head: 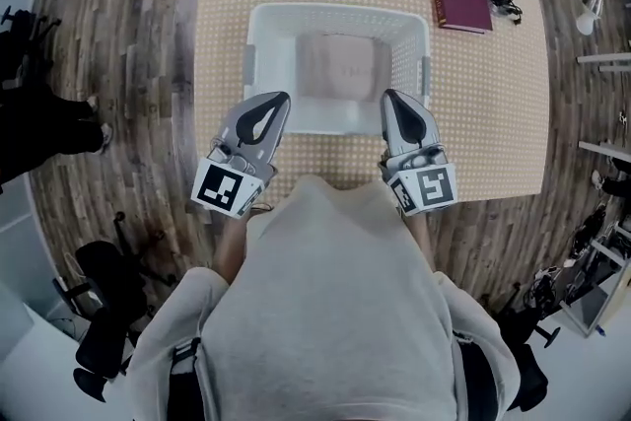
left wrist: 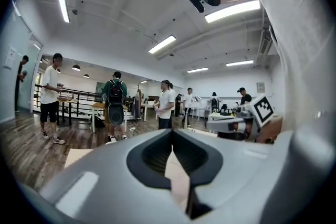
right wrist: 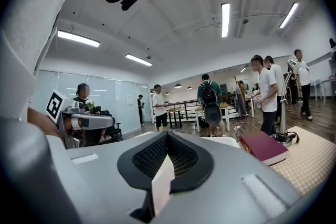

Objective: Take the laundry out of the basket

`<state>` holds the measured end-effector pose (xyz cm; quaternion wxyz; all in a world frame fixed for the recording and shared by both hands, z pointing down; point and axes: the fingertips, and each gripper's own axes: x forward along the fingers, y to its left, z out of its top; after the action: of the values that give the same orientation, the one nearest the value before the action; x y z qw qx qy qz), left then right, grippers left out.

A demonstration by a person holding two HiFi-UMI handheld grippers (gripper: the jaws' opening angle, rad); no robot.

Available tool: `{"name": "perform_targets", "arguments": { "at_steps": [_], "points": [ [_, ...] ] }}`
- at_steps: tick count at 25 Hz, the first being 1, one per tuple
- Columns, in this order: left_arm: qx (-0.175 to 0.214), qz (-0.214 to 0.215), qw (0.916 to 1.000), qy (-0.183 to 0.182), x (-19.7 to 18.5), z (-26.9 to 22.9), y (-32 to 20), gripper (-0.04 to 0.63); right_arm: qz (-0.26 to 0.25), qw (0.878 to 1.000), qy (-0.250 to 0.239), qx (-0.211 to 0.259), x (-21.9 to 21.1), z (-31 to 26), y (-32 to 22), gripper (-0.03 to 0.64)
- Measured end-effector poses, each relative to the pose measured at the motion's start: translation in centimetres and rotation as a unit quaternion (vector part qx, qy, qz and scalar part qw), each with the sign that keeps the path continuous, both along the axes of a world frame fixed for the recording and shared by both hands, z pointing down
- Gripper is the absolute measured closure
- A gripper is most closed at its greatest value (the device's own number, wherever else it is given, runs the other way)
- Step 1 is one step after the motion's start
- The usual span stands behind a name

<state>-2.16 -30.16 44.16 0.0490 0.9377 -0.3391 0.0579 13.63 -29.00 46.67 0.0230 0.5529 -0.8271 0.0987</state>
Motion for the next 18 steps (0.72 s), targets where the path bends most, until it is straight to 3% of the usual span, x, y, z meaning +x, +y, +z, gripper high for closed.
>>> {"name": "perform_targets", "arguments": {
  "at_steps": [3, 5, 6, 7, 8, 10, 11, 12, 13, 18],
  "points": [
    [0.000, 0.000, 1.0000, 0.005, -0.4, 0.2, -0.6, 0.588, -0.009, 0.999, 0.051, -0.002, -0.6, 0.6, -0.7, 0.617],
    [0.001, 0.000, 0.9999, 0.012, -0.6, 0.0, -0.6, 0.588, -0.038, 0.989, 0.145, 0.001, -1.3, 1.1, -1.0, 0.618],
    [0.001, -0.001, 0.9999, 0.014, -0.8, 0.0, -0.7, 0.588, -0.057, 0.976, 0.210, 0.005, -1.9, 1.4, -1.2, 0.618],
    [0.002, -0.001, 0.9999, 0.015, -0.9, -0.1, -0.7, 0.588, -0.077, 0.957, 0.281, 0.012, -2.5, 1.9, -1.5, 0.618],
    [0.002, -0.001, 0.9999, 0.016, -1.1, -0.1, -0.7, 0.588, -0.098, 0.929, 0.356, 0.022, -3.0, 2.6, -1.8, 0.618],
    [0.002, -0.001, 0.9999, 0.015, -1.3, 0.0, -0.7, 0.588, -0.144, 0.852, 0.503, 0.029, -3.9, 4.9, -2.4, 0.617],
    [0.002, -0.003, 0.9999, 0.015, -1.4, 0.1, -0.7, 0.588, -0.165, 0.811, 0.561, 0.025, -4.1, 6.2, -2.6, 0.617],
    [0.002, -0.006, 0.9998, 0.016, -1.6, 0.1, -0.7, 0.588, -0.182, 0.780, 0.598, 0.017, -4.3, 7.3, -2.7, 0.617],
    [0.003, -0.009, 0.9998, 0.018, -1.9, 0.0, -0.6, 0.588, -0.195, 0.766, 0.613, 0.008, -4.6, 8.0, -2.9, 0.617],
    [0.008, -0.026, 0.9992, 0.031, -3.0, -0.3, -0.4, 0.588, -0.230, 0.784, 0.574, -0.053, -5.8, 10.3, -3.1, 0.615]
  ]
}}
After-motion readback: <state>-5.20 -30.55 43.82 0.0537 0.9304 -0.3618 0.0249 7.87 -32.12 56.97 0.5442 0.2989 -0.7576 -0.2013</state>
